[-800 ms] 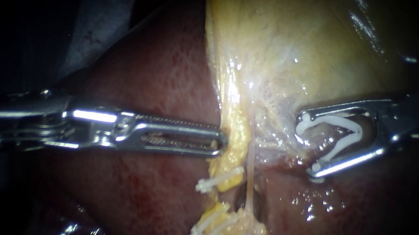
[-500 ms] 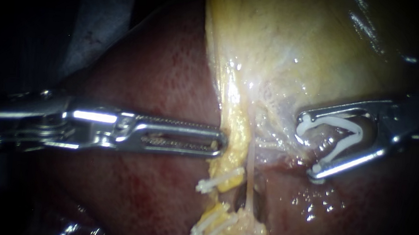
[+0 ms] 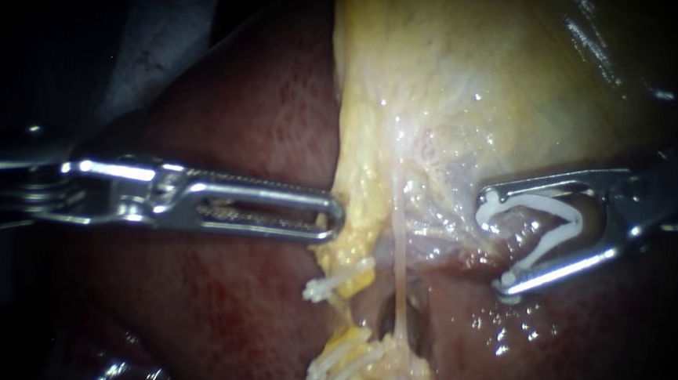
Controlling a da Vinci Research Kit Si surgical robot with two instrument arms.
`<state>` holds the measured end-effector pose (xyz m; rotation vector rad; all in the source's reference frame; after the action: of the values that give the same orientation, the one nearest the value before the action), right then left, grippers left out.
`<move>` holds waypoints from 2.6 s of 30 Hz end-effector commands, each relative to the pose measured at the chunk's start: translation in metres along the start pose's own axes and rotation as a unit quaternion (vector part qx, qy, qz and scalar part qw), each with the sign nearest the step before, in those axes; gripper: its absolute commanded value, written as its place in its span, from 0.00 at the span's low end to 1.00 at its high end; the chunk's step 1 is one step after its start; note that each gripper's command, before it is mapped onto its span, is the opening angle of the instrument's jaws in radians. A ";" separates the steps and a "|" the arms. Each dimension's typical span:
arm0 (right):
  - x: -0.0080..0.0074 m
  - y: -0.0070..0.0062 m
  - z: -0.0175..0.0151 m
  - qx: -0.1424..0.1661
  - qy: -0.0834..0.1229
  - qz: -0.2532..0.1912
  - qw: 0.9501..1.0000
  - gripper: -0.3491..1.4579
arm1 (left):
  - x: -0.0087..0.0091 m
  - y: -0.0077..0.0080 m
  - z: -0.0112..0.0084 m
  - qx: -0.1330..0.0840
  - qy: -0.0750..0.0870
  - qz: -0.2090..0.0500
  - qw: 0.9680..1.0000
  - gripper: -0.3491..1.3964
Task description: Clipping first clip right tube
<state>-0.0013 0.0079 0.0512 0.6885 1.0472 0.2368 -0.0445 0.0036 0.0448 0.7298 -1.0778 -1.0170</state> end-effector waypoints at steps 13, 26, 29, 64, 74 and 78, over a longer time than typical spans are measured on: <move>-0.0007 -0.0002 0.0009 -0.003 -0.001 -0.003 1.000 0.52 | -0.0007 -0.0005 -0.0018 0.001 -0.007 -0.004 1.000 0.00; -0.0022 -0.0012 0.0031 -0.002 -0.002 0.045 0.999 0.52 | -0.0006 -0.0007 -0.0018 0.001 -0.008 -0.004 1.000 0.00; -0.0030 -0.0014 0.0040 0.007 -0.005 0.053 0.999 0.52 | -0.0006 -0.0007 -0.0019 0.001 -0.008 -0.004 1.000 0.00; -0.0083 -0.0005 0.0100 0.028 -0.020 0.085 0.996 0.51 | -0.0005 -0.0011 -0.0020 0.001 -0.008 -0.004 1.000 0.00; -0.0088 0.0001 0.0107 0.029 -0.021 0.087 0.996 0.51 | -0.0005 -0.0011 -0.0020 0.001 -0.008 -0.005 1.000 0.00; -0.0091 0.0002 0.0110 0.029 -0.021 0.089 0.995 0.51 | -0.0006 -0.0011 -0.0020 0.001 -0.008 -0.005 1.000 0.00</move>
<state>0.0037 -0.0009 0.0614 0.8369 0.9552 0.3444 -0.0431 0.0037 0.0430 0.7296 -1.0895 -1.0313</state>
